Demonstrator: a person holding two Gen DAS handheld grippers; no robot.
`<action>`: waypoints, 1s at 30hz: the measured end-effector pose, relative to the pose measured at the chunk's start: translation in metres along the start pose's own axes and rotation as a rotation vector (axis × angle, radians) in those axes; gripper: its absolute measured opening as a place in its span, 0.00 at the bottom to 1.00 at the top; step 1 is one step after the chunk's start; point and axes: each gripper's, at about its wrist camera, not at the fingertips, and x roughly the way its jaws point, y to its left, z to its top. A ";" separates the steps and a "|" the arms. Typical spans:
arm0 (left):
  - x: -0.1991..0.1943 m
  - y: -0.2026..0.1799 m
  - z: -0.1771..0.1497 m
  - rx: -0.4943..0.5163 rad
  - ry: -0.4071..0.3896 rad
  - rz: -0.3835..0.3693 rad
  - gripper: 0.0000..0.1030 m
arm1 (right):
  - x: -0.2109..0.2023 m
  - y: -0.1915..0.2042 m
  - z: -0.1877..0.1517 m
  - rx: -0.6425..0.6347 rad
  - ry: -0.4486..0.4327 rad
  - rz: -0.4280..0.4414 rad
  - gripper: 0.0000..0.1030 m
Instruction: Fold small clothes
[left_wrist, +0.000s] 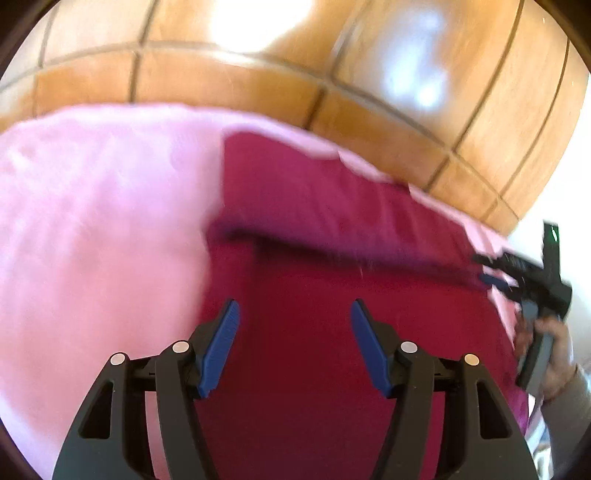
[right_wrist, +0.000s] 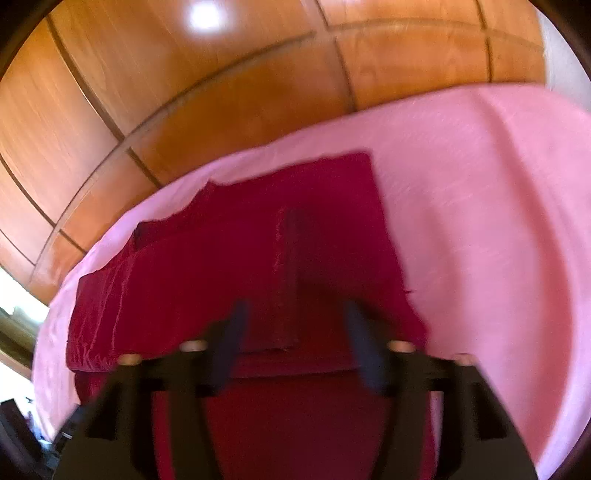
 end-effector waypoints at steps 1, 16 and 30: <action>-0.006 0.005 0.009 -0.018 -0.024 -0.020 0.60 | -0.010 0.006 0.000 -0.019 -0.027 0.014 0.63; 0.108 -0.009 0.102 0.008 0.030 0.025 0.51 | 0.060 0.068 -0.010 -0.278 0.057 -0.058 0.69; 0.105 0.012 0.097 0.032 -0.012 0.110 0.40 | 0.063 0.064 -0.018 -0.319 0.032 -0.045 0.82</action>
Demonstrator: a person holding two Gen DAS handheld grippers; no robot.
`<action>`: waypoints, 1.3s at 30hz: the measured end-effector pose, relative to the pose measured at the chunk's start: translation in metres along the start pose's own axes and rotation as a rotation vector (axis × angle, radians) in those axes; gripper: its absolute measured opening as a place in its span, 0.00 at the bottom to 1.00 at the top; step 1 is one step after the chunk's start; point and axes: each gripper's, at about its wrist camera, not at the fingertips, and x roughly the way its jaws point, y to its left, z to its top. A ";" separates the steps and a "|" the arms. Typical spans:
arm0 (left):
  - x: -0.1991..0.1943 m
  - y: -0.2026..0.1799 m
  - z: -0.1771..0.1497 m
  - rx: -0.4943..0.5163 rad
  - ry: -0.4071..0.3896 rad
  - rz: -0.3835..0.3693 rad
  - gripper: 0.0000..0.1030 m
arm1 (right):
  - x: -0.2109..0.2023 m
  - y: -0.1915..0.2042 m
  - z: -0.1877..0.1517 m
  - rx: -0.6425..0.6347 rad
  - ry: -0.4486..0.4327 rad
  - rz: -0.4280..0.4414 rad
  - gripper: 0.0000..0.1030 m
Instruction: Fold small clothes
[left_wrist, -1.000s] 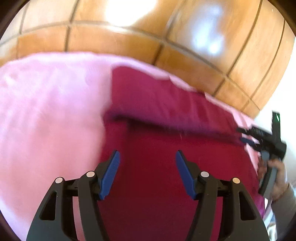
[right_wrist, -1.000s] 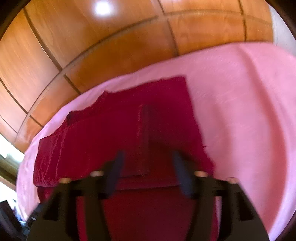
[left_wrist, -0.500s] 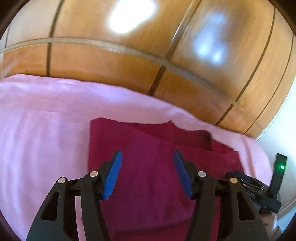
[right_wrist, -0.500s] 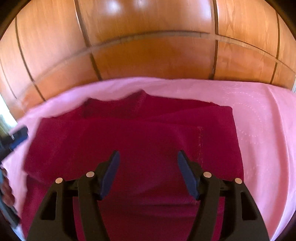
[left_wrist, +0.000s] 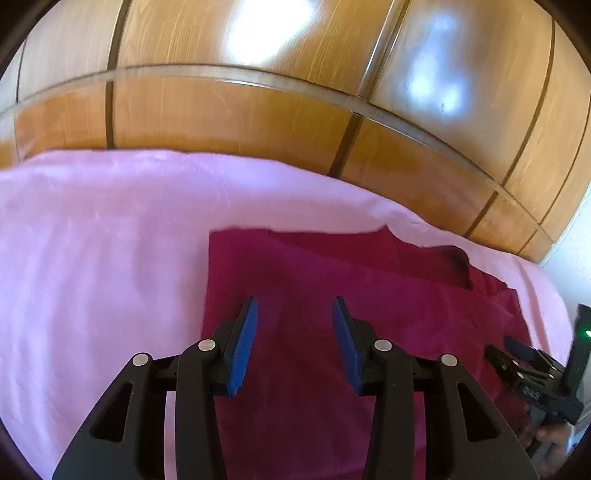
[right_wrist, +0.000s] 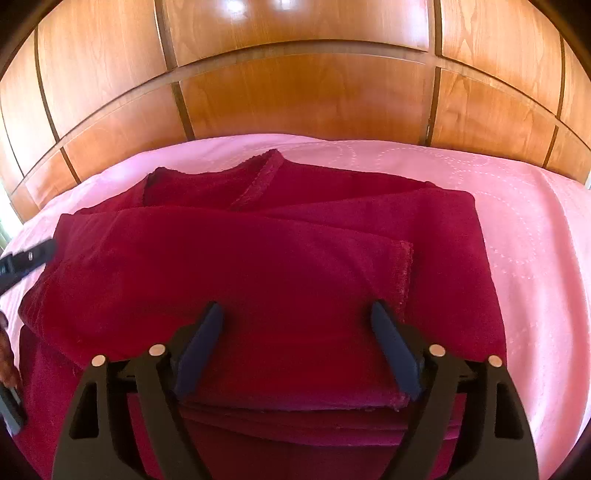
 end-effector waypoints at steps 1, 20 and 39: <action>0.007 0.003 0.007 -0.004 0.003 0.012 0.40 | 0.001 0.002 0.000 -0.005 0.001 -0.004 0.83; -0.019 -0.014 -0.051 0.107 0.079 0.111 0.55 | 0.004 0.001 0.002 -0.008 0.001 0.003 0.87; -0.106 -0.006 -0.104 0.076 0.021 0.112 0.71 | -0.065 0.005 -0.067 0.013 0.082 -0.025 0.98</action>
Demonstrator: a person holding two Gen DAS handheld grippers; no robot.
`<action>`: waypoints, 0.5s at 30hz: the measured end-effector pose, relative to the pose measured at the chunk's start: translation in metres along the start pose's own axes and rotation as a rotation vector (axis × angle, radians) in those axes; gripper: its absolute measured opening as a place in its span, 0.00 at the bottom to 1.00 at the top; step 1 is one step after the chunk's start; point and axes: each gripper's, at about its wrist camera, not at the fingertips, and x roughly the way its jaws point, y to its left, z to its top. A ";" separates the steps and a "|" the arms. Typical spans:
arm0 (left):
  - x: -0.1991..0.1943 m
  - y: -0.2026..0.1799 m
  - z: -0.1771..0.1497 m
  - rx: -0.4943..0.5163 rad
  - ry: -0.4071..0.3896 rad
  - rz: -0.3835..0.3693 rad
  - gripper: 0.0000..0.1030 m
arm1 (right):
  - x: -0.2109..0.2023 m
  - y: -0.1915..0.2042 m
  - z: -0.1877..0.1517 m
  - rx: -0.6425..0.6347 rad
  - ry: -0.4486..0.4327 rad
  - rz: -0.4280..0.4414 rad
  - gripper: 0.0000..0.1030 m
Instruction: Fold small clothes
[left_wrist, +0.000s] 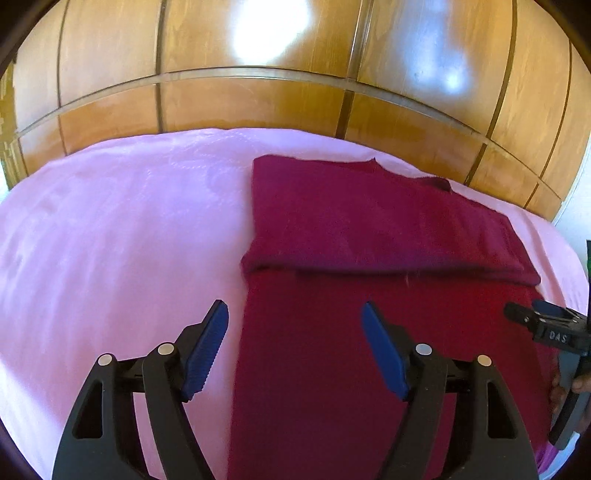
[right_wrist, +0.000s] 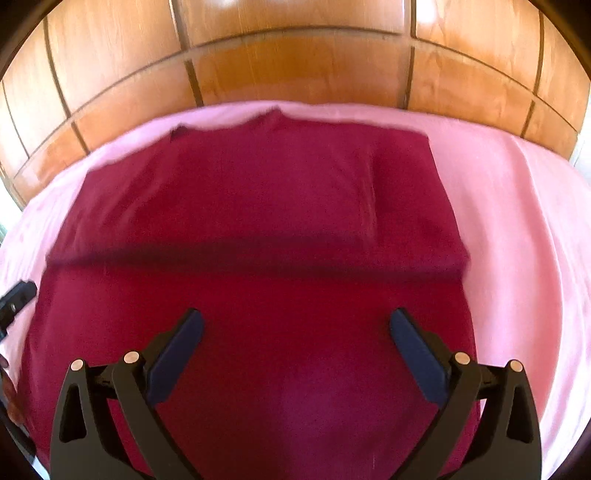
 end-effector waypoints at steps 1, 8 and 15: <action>-0.003 0.001 -0.003 -0.003 -0.002 0.001 0.71 | -0.006 0.000 -0.007 -0.002 -0.007 0.003 0.98; -0.019 0.005 -0.029 0.006 0.019 0.008 0.71 | -0.028 0.002 -0.049 0.005 -0.040 0.003 0.98; -0.023 0.012 -0.054 0.002 0.061 0.002 0.71 | -0.045 0.000 -0.074 0.011 -0.059 0.004 0.98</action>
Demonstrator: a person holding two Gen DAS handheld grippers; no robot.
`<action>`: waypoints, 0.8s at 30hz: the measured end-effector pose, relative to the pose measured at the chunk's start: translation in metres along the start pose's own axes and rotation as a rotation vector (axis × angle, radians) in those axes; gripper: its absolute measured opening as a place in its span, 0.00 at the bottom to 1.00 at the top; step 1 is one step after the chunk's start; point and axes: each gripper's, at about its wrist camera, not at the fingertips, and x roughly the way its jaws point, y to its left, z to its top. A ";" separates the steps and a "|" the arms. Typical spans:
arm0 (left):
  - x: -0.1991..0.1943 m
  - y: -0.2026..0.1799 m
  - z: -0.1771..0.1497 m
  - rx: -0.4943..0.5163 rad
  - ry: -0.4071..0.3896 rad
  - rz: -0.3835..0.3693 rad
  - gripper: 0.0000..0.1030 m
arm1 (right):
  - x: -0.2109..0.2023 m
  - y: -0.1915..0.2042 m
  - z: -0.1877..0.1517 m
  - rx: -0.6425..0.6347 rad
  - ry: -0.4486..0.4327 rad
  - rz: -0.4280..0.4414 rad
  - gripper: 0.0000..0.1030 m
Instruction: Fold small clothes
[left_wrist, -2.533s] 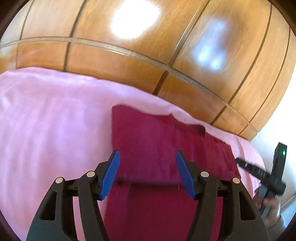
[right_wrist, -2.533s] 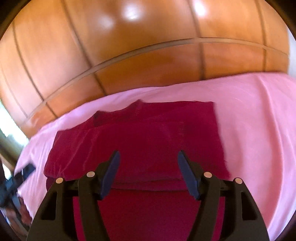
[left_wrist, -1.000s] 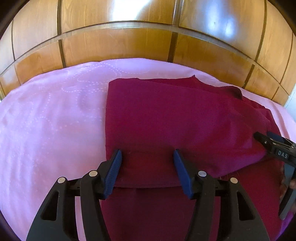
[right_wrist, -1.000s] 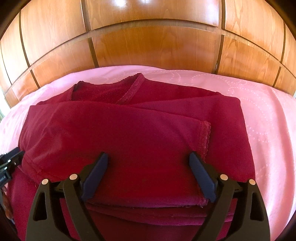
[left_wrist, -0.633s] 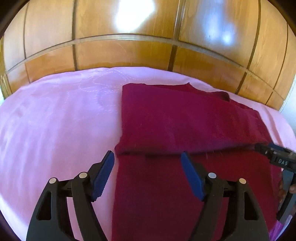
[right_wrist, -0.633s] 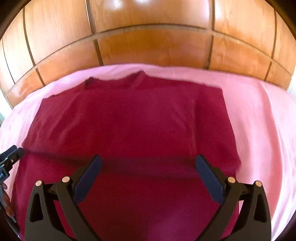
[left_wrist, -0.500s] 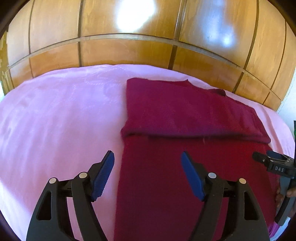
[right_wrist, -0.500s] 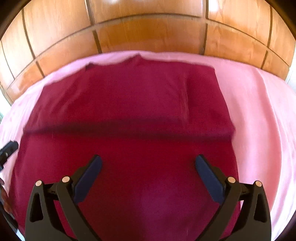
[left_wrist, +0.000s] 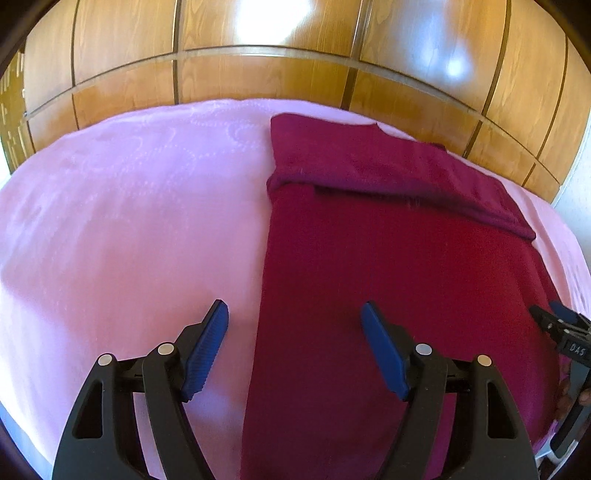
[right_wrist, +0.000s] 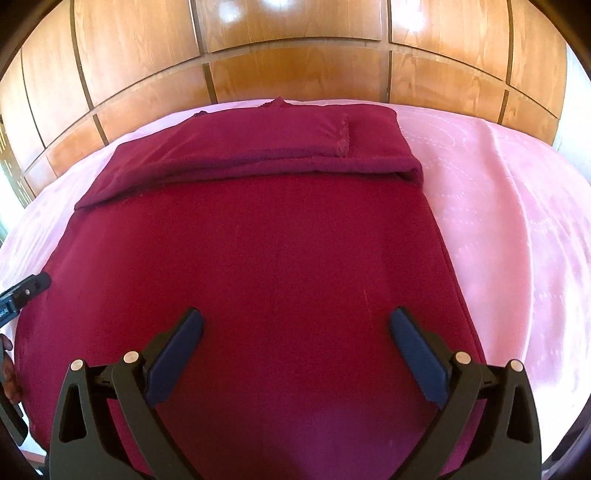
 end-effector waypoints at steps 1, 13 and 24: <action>-0.001 0.000 -0.003 0.004 -0.003 0.001 0.71 | -0.002 0.000 -0.002 -0.005 0.002 -0.001 0.98; -0.017 0.007 -0.027 0.037 0.001 -0.050 0.72 | -0.024 -0.007 -0.007 -0.004 0.029 0.033 0.98; -0.049 0.024 -0.052 -0.033 0.058 -0.153 0.72 | -0.073 -0.099 -0.052 0.279 0.093 0.072 0.78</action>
